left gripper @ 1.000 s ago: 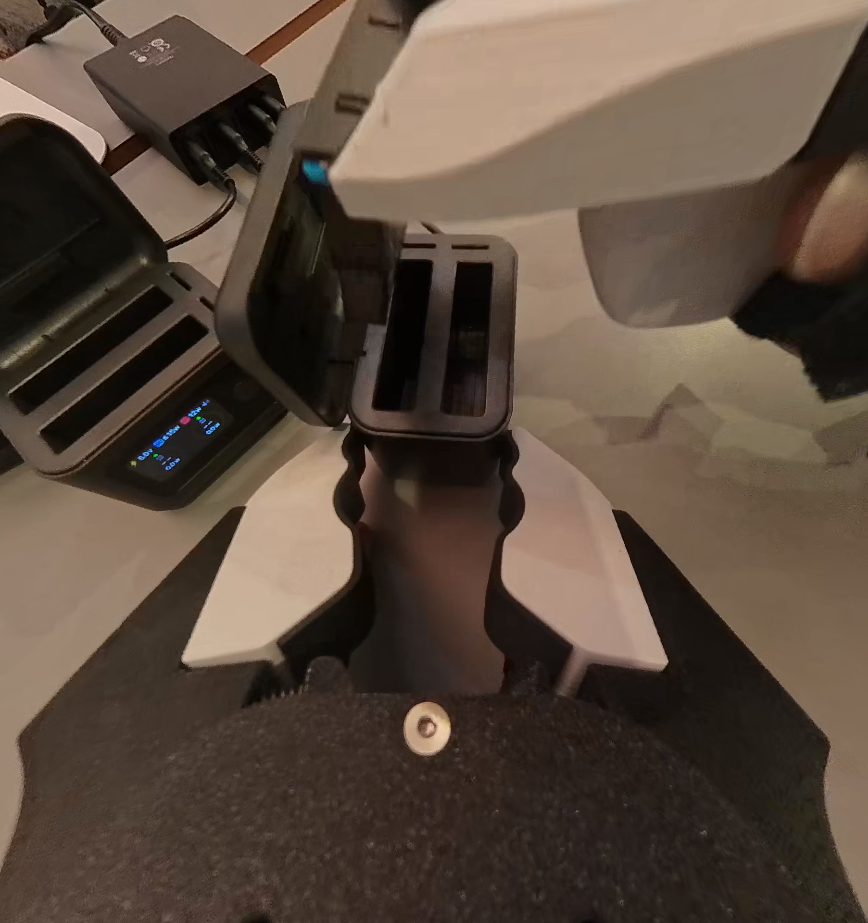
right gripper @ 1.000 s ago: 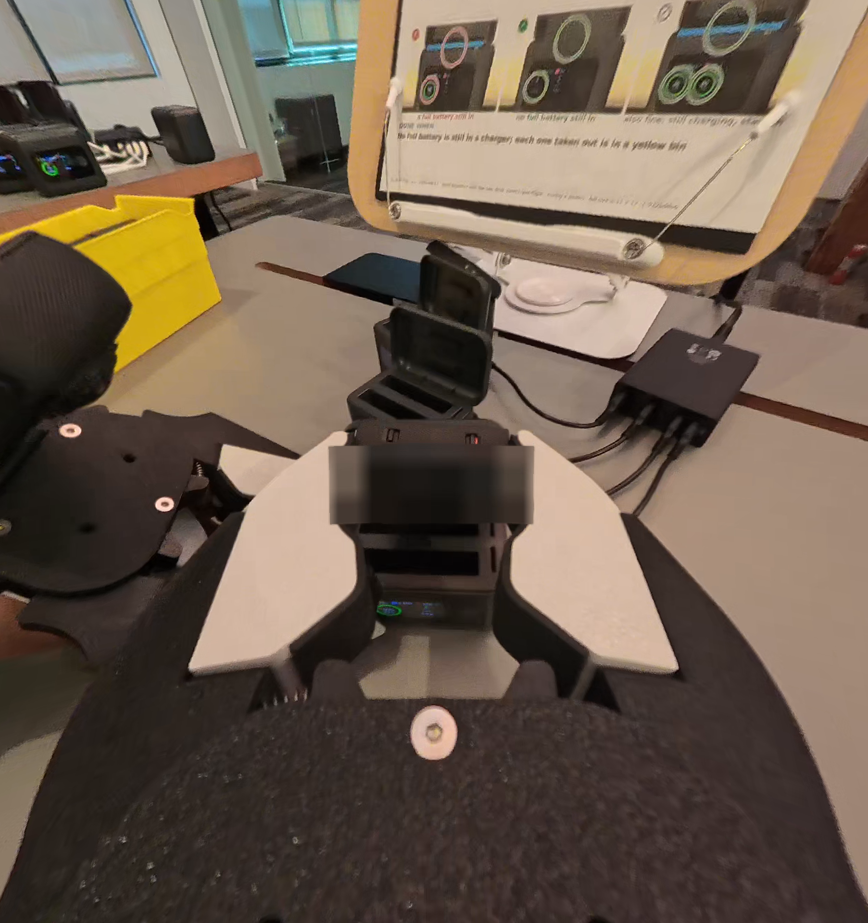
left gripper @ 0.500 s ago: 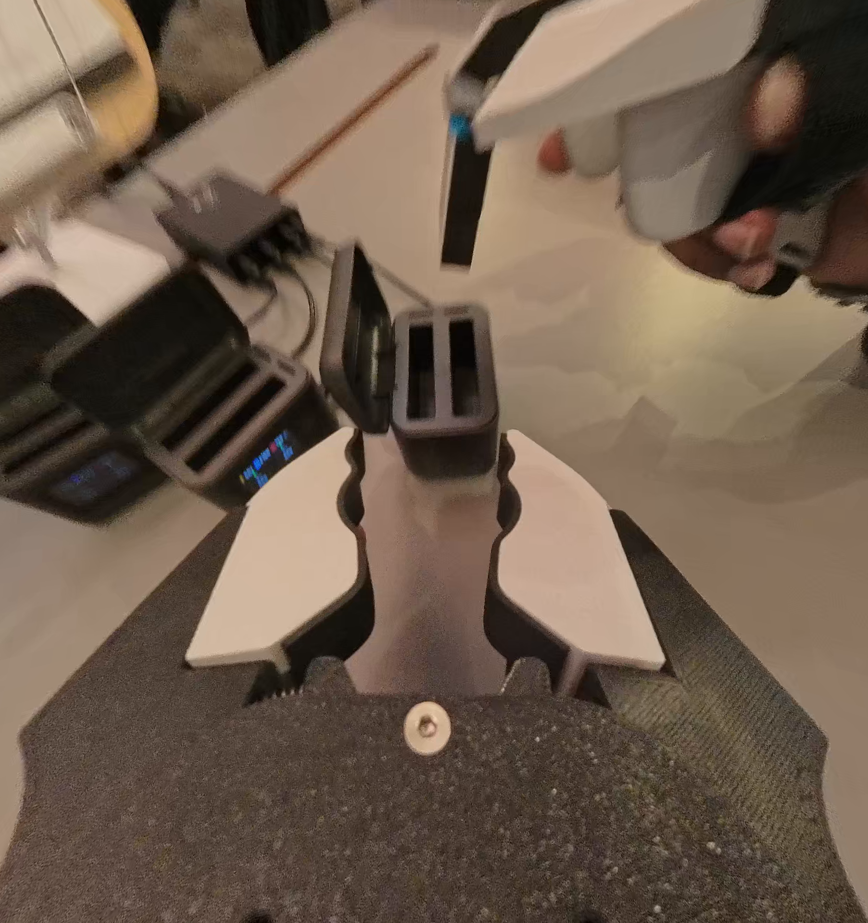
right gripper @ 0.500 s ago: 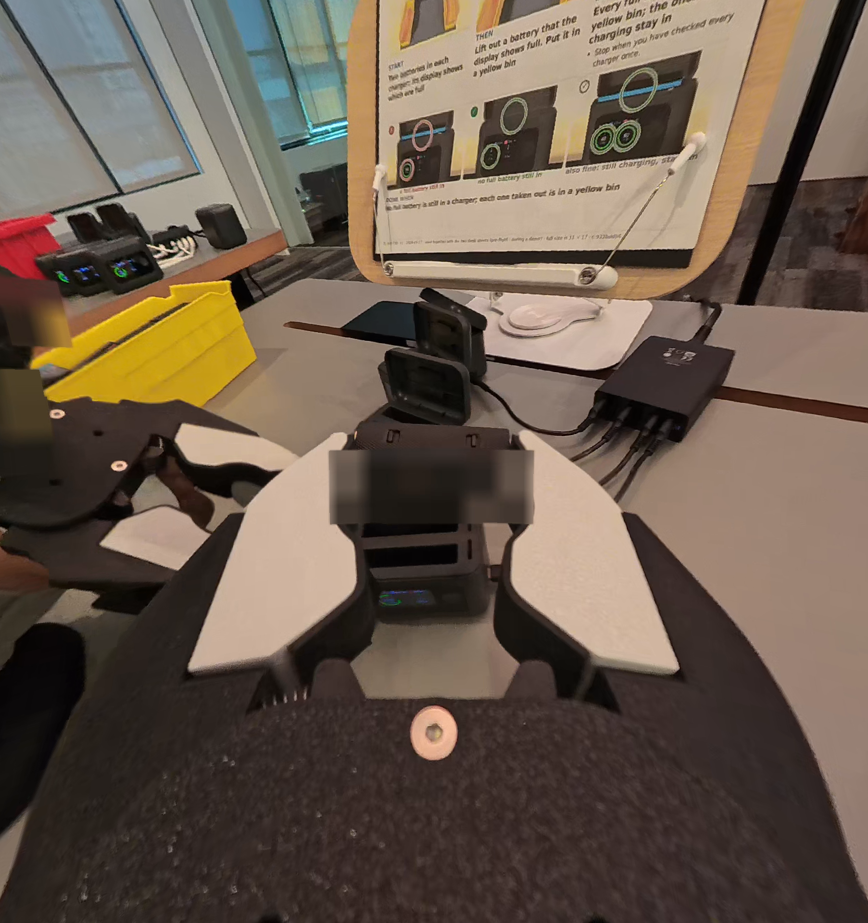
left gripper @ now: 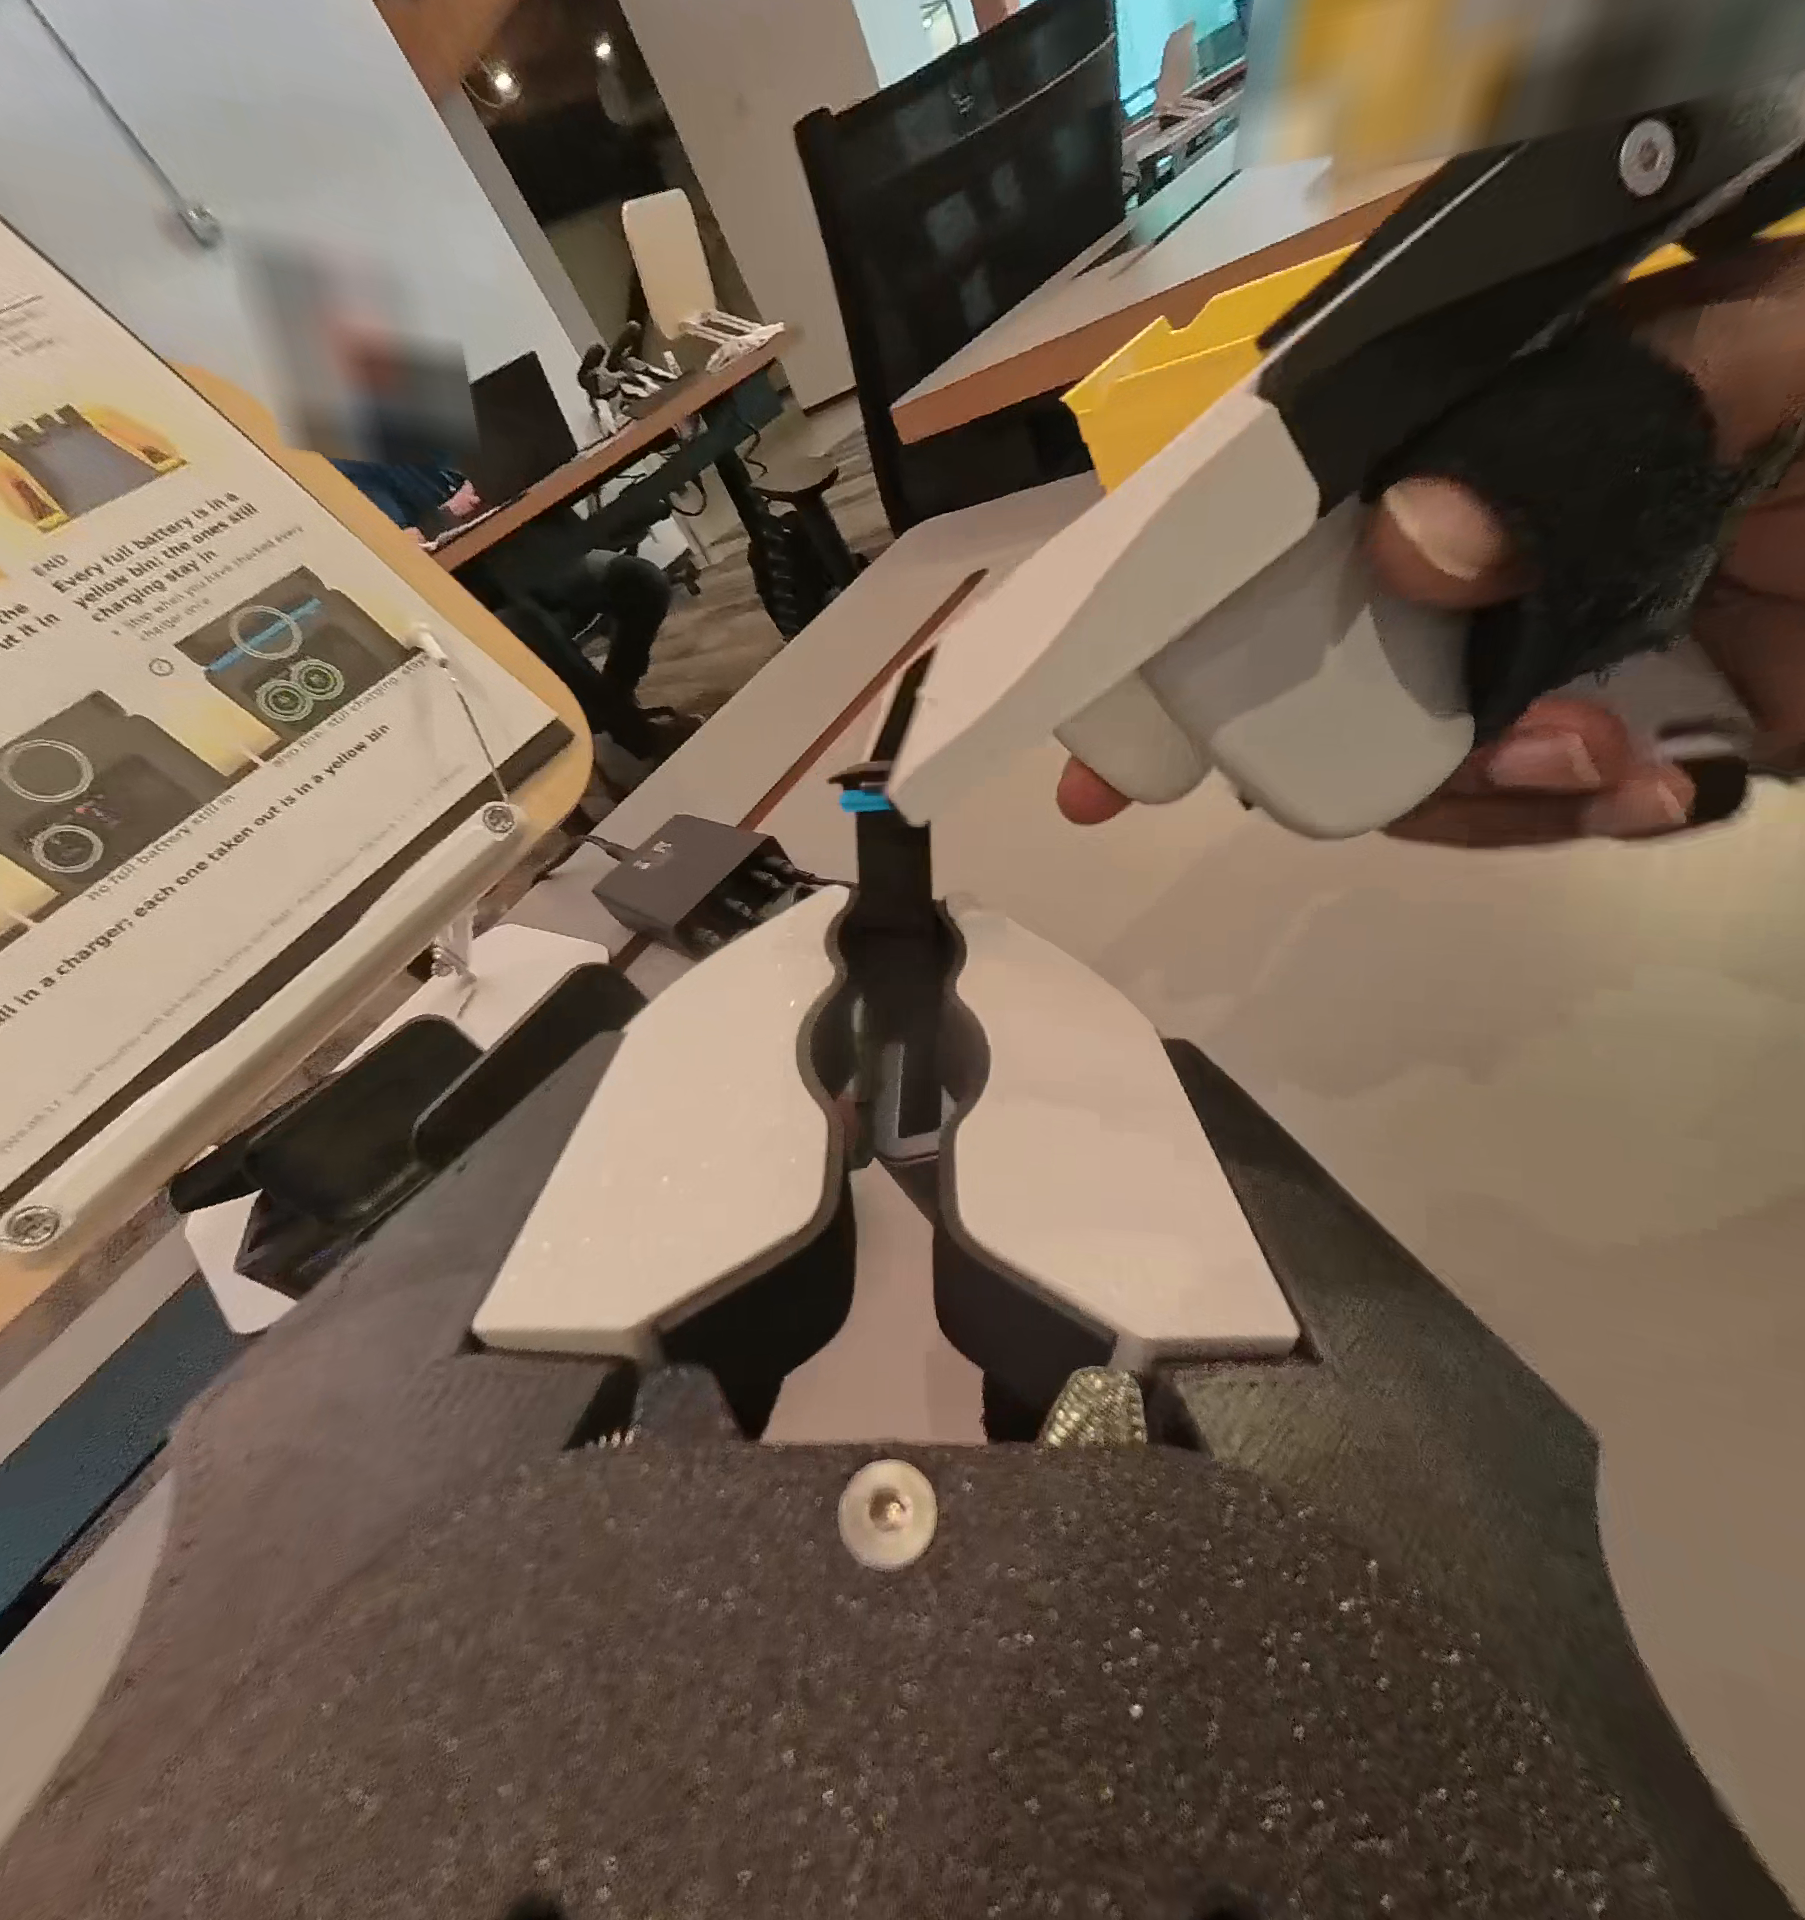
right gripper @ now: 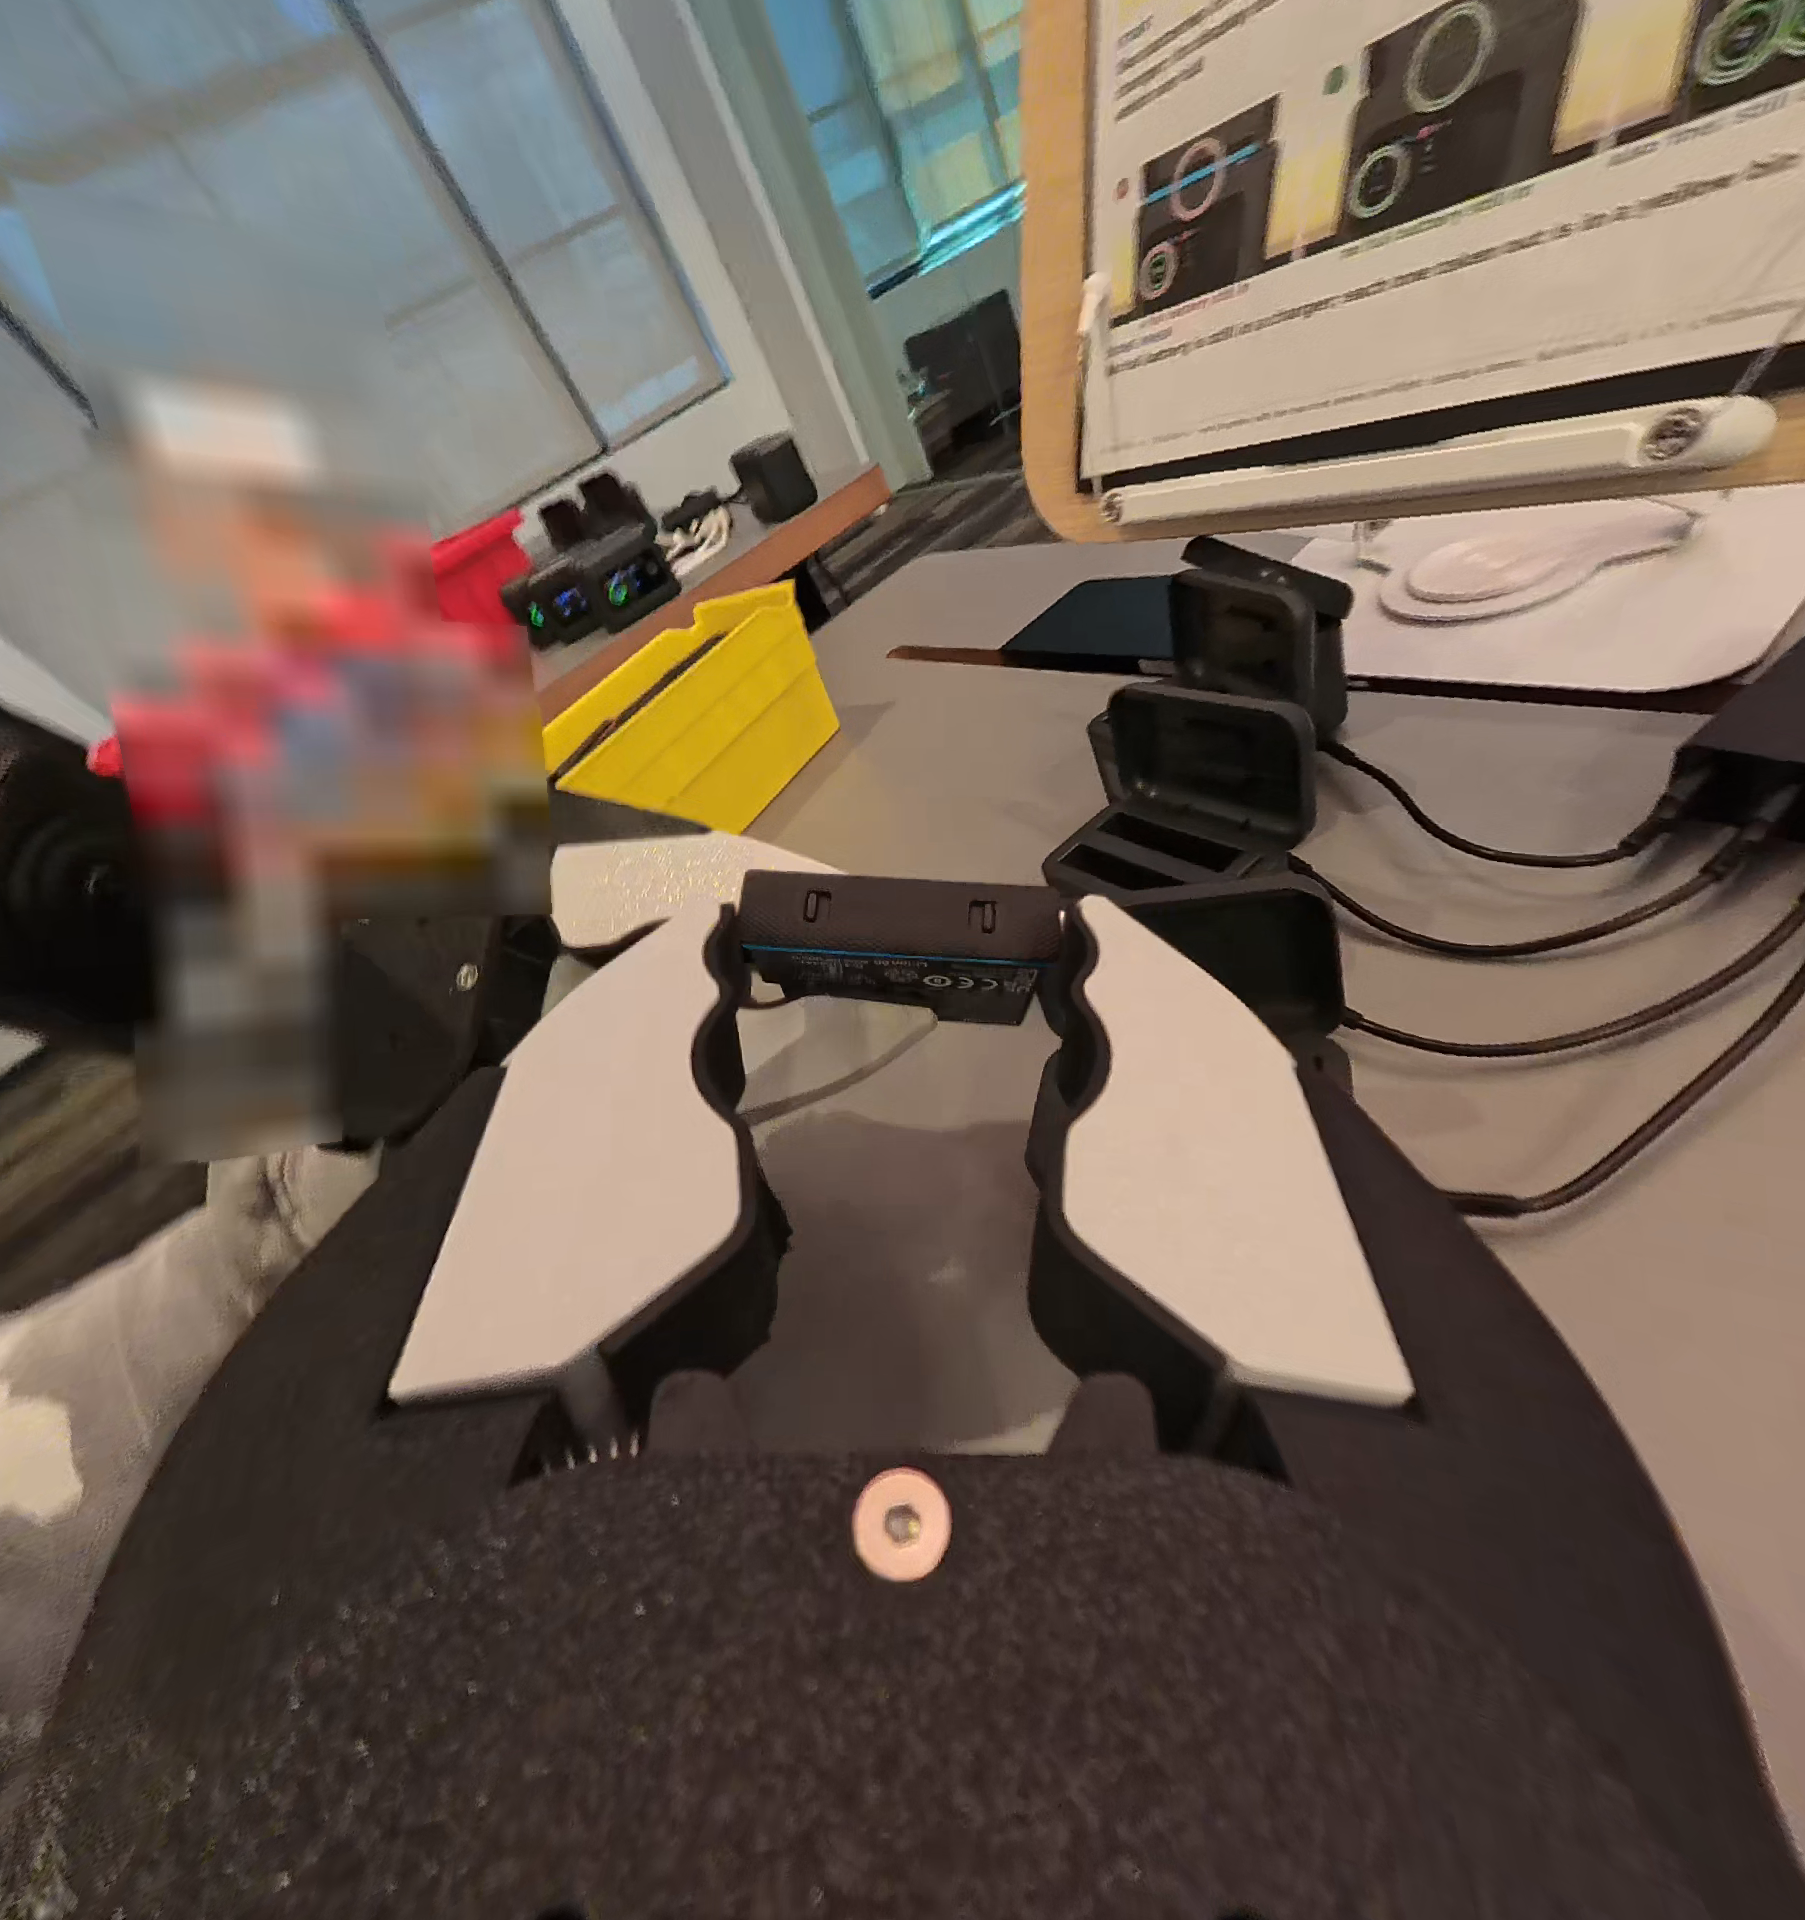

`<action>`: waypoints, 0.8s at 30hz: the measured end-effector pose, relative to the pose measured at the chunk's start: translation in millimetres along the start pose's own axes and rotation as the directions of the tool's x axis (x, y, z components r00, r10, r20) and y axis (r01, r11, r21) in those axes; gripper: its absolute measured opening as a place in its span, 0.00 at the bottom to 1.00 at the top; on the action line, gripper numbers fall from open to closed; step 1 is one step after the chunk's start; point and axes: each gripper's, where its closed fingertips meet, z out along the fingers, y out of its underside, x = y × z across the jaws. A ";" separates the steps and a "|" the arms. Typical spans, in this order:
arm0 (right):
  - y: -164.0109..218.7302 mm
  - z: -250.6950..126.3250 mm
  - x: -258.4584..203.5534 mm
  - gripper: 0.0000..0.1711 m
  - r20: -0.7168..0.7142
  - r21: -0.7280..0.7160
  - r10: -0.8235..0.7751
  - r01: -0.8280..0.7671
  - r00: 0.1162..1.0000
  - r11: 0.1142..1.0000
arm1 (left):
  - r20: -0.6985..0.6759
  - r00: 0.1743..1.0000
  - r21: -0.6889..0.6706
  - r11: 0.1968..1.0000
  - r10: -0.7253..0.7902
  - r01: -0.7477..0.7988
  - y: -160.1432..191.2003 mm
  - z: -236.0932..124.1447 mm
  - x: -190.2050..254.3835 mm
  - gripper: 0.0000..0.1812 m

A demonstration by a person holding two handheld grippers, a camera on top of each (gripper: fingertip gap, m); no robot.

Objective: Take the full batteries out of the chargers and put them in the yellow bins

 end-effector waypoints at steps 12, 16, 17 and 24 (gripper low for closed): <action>22.6 -31.7 -11.1 0.28 0.330 -0.287 -0.678 0.755 0.656 0.590 | -0.329 0.943 0.031 0.998 -0.048 0.062 -3.4 -10.2 47.6 0.06; 31.7 -34.6 -13.4 0.09 0.377 -0.327 -0.695 0.790 0.613 0.519 | -0.329 0.943 0.038 0.997 -0.057 0.073 -5.8 -10.7 47.3 0.06; 31.6 -35.6 -13.4 0.08 0.380 -0.328 -0.704 0.799 0.600 0.504 | -0.331 0.942 0.047 0.996 -0.061 0.081 -7.7 -11.0 47.6 0.06; -19.2 -66.9 7.1 0.08 0.322 -0.394 -0.789 0.832 0.524 0.391 | -0.219 0.967 0.081 0.986 -0.128 0.149 -10.1 -7.2 23.6 0.18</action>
